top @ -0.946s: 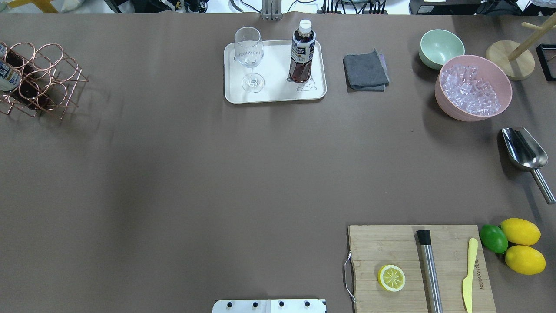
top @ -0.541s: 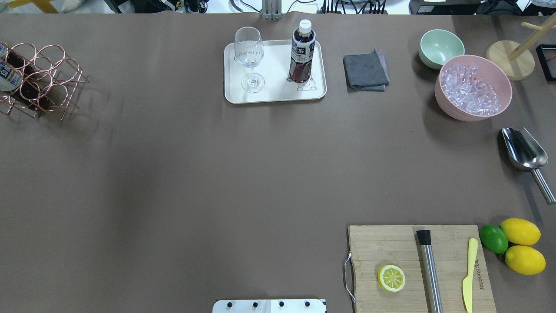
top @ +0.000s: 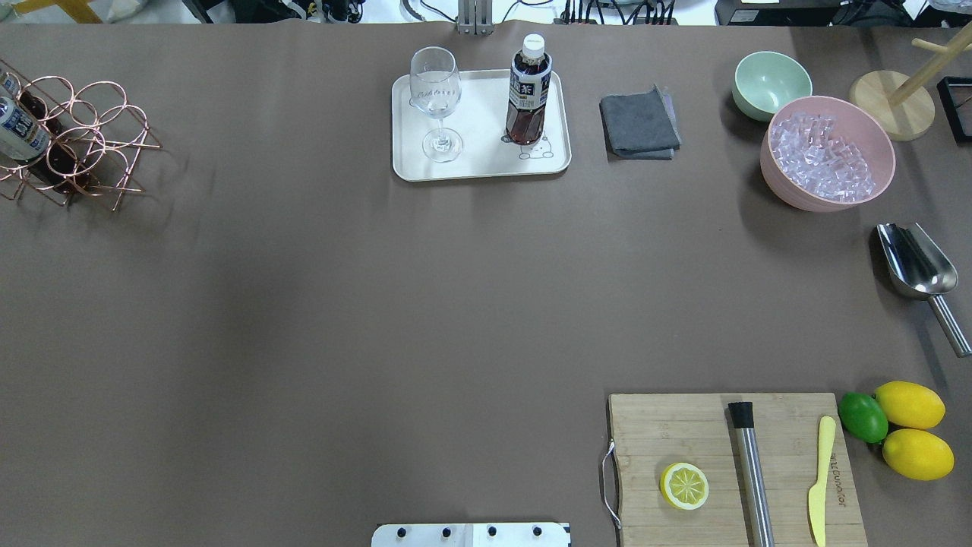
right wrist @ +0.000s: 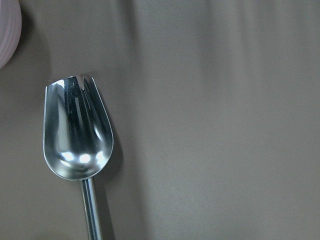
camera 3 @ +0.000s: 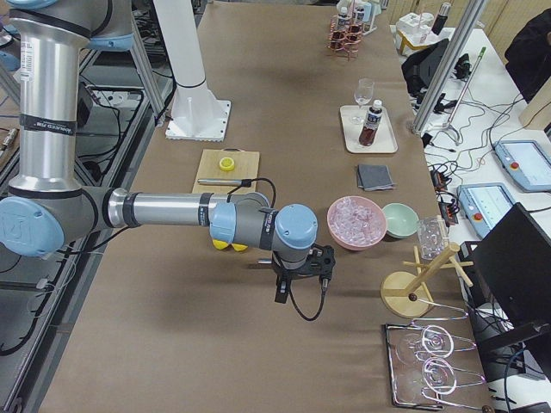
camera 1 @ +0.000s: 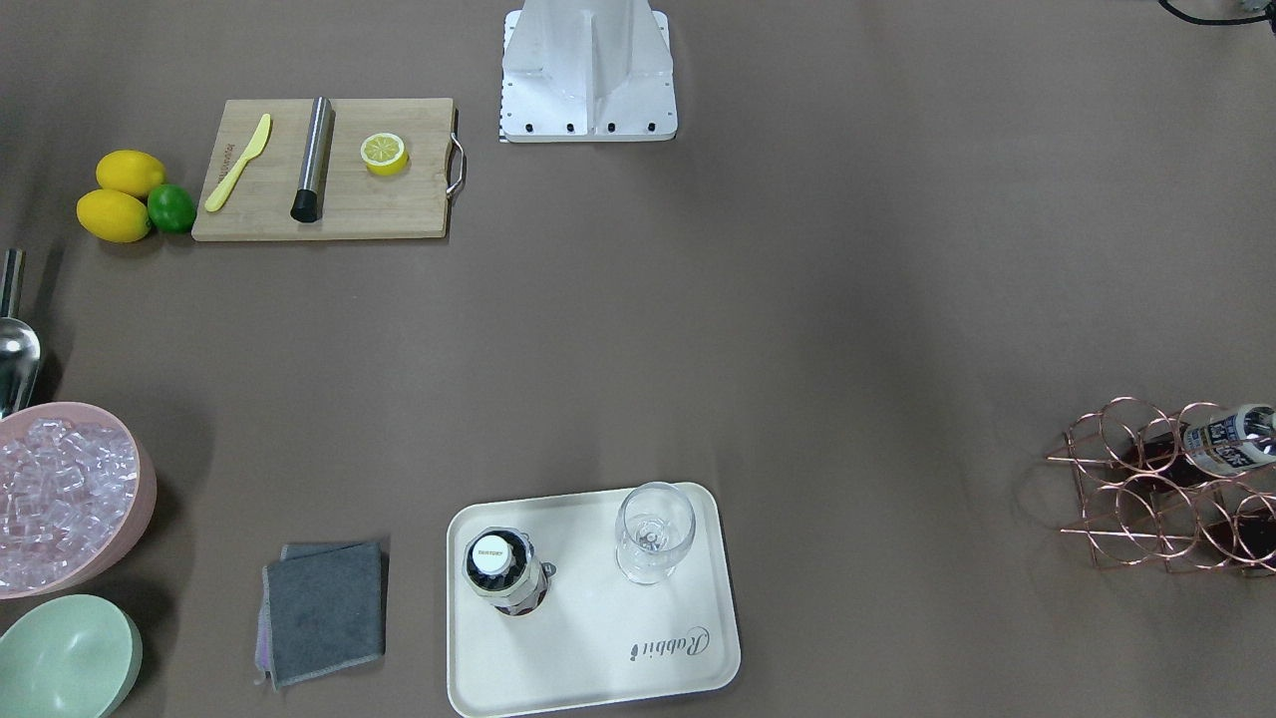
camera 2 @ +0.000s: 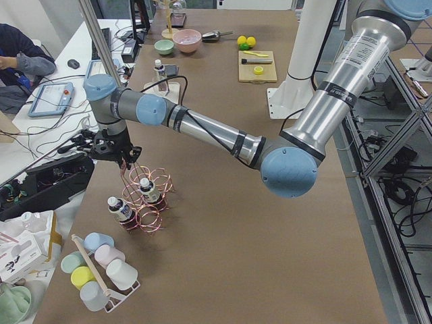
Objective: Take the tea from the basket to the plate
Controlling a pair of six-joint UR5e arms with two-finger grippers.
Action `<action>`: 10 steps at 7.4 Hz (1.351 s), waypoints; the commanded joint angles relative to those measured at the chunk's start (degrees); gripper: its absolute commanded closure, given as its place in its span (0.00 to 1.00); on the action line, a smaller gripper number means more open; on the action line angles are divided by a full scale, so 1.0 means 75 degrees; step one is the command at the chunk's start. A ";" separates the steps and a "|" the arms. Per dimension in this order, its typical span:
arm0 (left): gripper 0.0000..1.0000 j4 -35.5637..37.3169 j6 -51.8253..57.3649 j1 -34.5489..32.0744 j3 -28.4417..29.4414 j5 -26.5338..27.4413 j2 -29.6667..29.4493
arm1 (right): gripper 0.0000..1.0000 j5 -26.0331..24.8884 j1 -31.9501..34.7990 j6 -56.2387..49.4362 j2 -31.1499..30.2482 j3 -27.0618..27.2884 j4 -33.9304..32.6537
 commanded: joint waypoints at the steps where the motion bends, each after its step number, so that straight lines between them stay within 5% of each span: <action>1: 0.01 -0.0028 -0.0014 0.0024 -0.0024 -0.0330 0.0038 | 0.00 -0.0003 0.0000 0.0001 -0.0018 0.0021 0.0001; 6: 0.02 0.0065 0.0033 -0.0129 -0.0280 -0.0344 0.0074 | 0.00 -0.0014 0.0000 0.0013 -0.0019 0.0010 0.0013; 10: 0.02 0.1177 0.0997 -0.0445 -0.1659 -0.0755 0.0831 | 0.00 -0.0014 0.0000 0.0013 -0.0018 0.0010 0.0013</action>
